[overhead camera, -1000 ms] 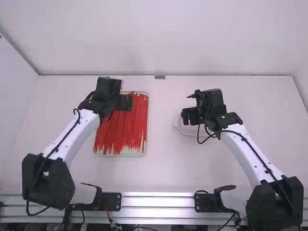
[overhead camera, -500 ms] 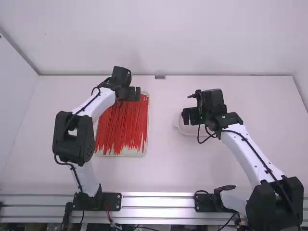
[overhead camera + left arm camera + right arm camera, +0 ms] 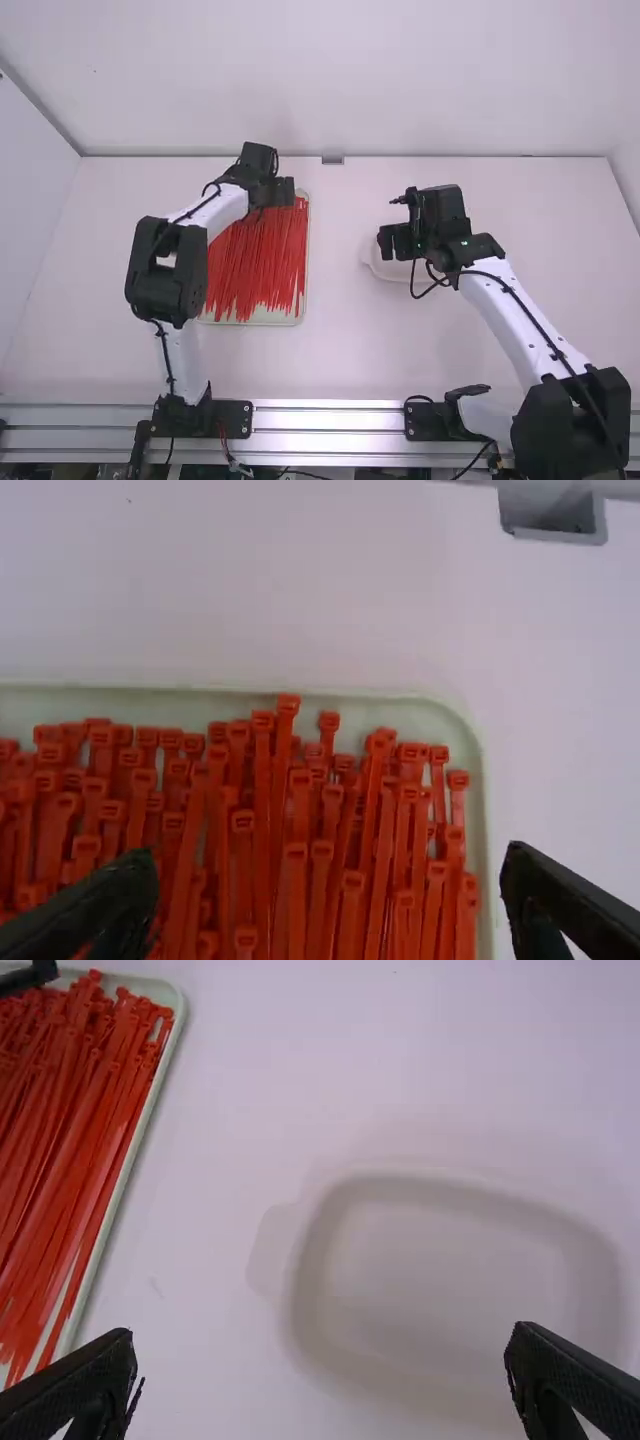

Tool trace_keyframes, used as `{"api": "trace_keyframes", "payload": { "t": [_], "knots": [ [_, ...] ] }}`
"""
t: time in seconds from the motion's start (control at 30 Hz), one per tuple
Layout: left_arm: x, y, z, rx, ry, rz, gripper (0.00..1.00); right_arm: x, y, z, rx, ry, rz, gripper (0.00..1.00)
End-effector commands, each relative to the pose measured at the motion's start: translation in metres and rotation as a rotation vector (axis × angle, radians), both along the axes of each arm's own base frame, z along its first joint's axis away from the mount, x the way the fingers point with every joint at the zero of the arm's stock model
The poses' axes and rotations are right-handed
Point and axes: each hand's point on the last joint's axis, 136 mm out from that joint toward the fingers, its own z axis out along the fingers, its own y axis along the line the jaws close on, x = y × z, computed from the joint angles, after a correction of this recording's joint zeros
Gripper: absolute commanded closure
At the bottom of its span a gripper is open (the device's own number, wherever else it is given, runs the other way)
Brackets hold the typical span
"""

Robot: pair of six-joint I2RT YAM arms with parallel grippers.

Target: Fasten the cable tie

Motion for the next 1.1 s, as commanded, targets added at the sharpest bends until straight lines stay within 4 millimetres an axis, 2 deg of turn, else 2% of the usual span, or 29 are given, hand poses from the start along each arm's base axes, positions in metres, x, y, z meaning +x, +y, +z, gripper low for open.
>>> {"api": "trace_keyframes", "payload": {
  "t": [0.0, 0.1, 0.23, 0.3, 0.57, 1.07],
  "knots": [
    [0.006, -0.003, -0.009, -0.013, 0.009, 0.013, 0.14, 0.004, 0.004, 0.020, 0.018, -0.041, 0.006, 0.02],
    [0.010, -0.001, -0.015, -0.017, 0.007, 0.021, 0.18, 0.003, 0.004, 0.019, 0.017, -0.035, 0.006, 0.02],
    [0.012, -0.001, -0.030, -0.025, 0.021, 0.035, 0.36, 0.003, 0.004, 0.020, 0.017, -0.036, 0.006, 0.02],
    [0.010, -0.004, -0.036, -0.022, 0.034, 0.028, 0.40, 0.003, 0.004, 0.020, 0.017, -0.036, 0.006, 0.02],
    [0.014, 0.000, -0.036, -0.015, 0.016, 0.038, 0.62, 0.003, 0.004, 0.020, 0.017, -0.038, 0.006, 0.02],
    [0.019, -0.001, -0.033, -0.007, -0.009, 0.042, 0.64, 0.003, 0.004, 0.020, 0.011, -0.041, 0.014, 0.02]
  ]
}}
